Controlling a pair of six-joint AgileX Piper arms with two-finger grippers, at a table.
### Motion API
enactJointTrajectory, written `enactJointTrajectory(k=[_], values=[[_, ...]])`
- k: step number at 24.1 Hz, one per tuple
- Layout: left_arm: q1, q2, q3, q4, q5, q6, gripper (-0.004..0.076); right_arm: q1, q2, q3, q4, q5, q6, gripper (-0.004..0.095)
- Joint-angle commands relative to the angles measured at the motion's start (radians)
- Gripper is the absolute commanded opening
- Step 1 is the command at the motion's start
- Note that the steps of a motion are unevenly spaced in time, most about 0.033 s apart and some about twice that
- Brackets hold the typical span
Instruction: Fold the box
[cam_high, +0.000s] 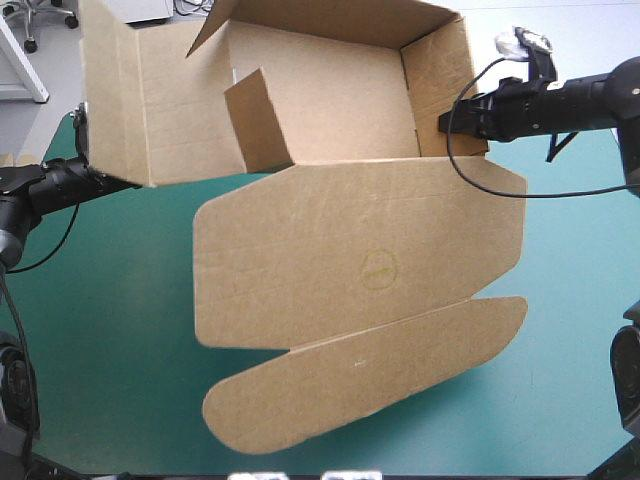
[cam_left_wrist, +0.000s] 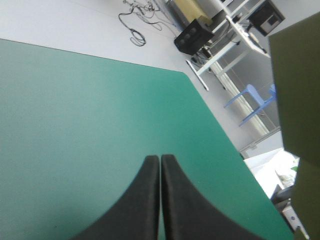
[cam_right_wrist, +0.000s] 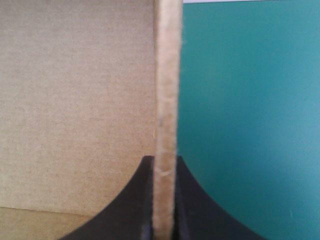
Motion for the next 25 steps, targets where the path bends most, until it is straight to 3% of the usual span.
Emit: enactJointTrajectory(k=[1, 7, 25], values=[[0.004, -0.038, -0.027, -0.165, 0.064, 0.02, 0.0005, 0.058, -0.053, -0.03, 0.037, 0.002, 0.012, -0.0017], [0.0, -0.038, -0.047, -0.244, 0.153, 0.026, 0.0005, 0.067, -0.053, -0.03, 0.017, 0.002, 0.019, -0.0017], [-0.156, -0.198, -0.047, -0.113, 0.153, -0.105, 0.0005, 0.067, -0.022, -0.03, -0.013, 0.002, 0.021, -0.0019]])
